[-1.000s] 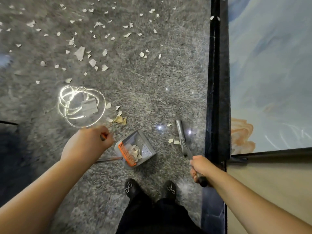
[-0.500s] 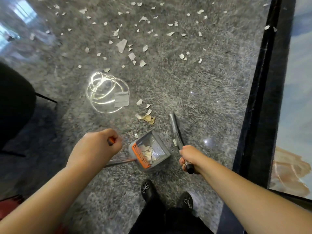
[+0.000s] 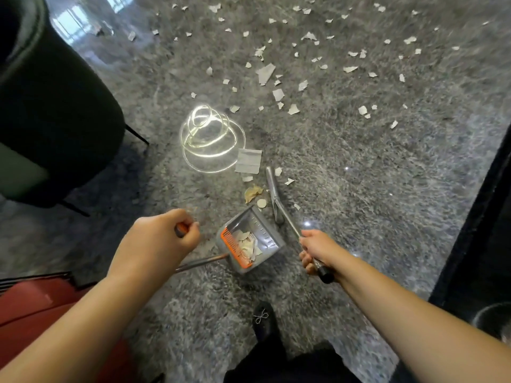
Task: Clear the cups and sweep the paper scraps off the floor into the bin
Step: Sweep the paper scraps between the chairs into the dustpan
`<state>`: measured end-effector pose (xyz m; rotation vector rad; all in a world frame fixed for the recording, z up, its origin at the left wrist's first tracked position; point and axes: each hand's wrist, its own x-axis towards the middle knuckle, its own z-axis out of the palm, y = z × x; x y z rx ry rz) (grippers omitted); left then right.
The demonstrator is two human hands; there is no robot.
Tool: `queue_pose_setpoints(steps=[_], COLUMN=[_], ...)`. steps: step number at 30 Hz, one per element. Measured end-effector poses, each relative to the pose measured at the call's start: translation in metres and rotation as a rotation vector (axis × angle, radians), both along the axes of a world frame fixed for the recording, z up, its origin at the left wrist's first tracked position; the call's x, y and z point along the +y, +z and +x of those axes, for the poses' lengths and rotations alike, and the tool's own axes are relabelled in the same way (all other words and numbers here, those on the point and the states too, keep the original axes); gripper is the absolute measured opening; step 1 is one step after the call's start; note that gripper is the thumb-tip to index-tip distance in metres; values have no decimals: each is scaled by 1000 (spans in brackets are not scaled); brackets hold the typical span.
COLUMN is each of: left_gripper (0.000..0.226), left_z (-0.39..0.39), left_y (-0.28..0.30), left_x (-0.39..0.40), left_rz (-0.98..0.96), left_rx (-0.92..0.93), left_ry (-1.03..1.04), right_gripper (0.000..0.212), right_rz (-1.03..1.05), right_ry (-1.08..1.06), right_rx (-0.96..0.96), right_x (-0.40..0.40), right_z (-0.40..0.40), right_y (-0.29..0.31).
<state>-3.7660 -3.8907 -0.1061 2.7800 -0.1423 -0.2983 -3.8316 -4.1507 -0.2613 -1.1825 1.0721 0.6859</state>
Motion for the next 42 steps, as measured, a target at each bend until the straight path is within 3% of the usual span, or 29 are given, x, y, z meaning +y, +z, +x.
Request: queue_pose_setpoints(steps=[6,12,19,29,42], left_gripper=[15,12,11,14,13], left_z=[6,4,19,82,186], left_y=[11,14,-2,-17,-20], left_x=[50,77,85,24,-74], left_rz=[-30,7,101,95,26], left_rx=[-17,-21,34,116,88], left_ry=[107,177,335,523,544], right_gripper=[25,39,40,31,38], right_rz=[35,11,25,-33,-173], right_ry=[167,347,519,679,565], right_rx=[-36,8,93,143,116], right_x=[11,30,25,-58,-171], right_z=[7,30,82,197,336], right_y=[41,45,24,26,19])
